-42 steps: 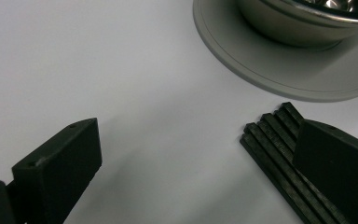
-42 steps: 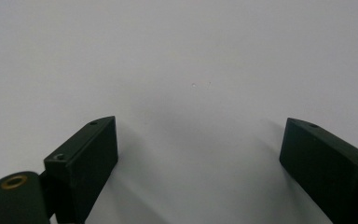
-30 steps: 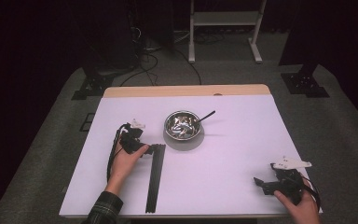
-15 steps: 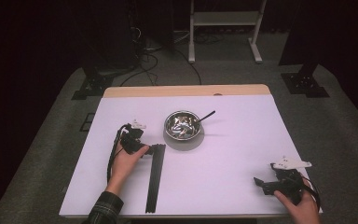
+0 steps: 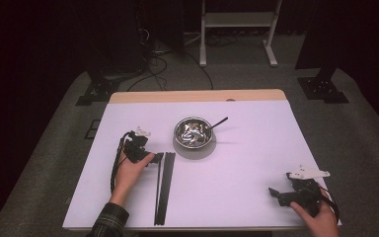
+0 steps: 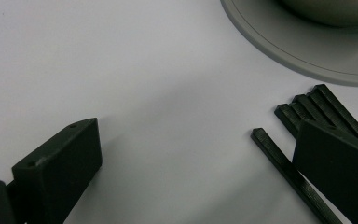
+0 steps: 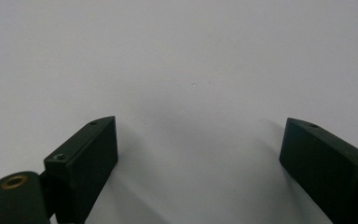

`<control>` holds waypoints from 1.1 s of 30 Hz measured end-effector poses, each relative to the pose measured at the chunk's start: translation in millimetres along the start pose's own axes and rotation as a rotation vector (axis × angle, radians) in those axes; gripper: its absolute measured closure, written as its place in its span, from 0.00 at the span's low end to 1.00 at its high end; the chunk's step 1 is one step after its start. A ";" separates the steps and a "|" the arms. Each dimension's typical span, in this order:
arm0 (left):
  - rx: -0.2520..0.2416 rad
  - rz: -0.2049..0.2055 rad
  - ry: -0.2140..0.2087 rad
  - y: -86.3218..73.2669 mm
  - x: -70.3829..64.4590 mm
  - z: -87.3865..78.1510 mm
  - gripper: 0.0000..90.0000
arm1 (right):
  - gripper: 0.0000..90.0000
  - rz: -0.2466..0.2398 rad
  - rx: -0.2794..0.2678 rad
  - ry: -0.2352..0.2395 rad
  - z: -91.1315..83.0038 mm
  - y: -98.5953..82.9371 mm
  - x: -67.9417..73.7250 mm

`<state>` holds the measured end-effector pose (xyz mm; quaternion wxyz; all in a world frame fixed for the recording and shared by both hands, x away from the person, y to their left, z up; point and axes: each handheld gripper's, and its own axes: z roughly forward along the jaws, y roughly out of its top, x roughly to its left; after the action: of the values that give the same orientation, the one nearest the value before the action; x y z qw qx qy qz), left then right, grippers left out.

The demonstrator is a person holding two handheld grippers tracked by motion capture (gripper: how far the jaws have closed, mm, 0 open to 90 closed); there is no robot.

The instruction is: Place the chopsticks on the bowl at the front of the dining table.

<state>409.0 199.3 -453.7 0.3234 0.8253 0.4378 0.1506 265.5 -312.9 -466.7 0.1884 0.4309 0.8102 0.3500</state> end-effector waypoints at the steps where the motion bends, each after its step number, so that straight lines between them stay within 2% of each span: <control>1: -0.003 -0.003 -0.006 0.1 -0.3 -0.3 0.00 | 0.11 0.000 0.000 0.000 0.0 0.0 0.0; 18: -0.032 0.027 -0.028 -4.4 -16.9 -19.2 0.00 | 0.11 0.001 0.001 0.000 -0.1 0.0 0.1; 33: -0.039 0.031 -0.029 -18.7 -21.2 -37.8 0.00 | 0.11 0.002 0.000 0.000 0.0 0.0 0.2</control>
<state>365.1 204.8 -437.2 0.3433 0.8277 0.4170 0.1520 265.4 -312.7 -466.7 0.1879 0.4316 0.8098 0.3501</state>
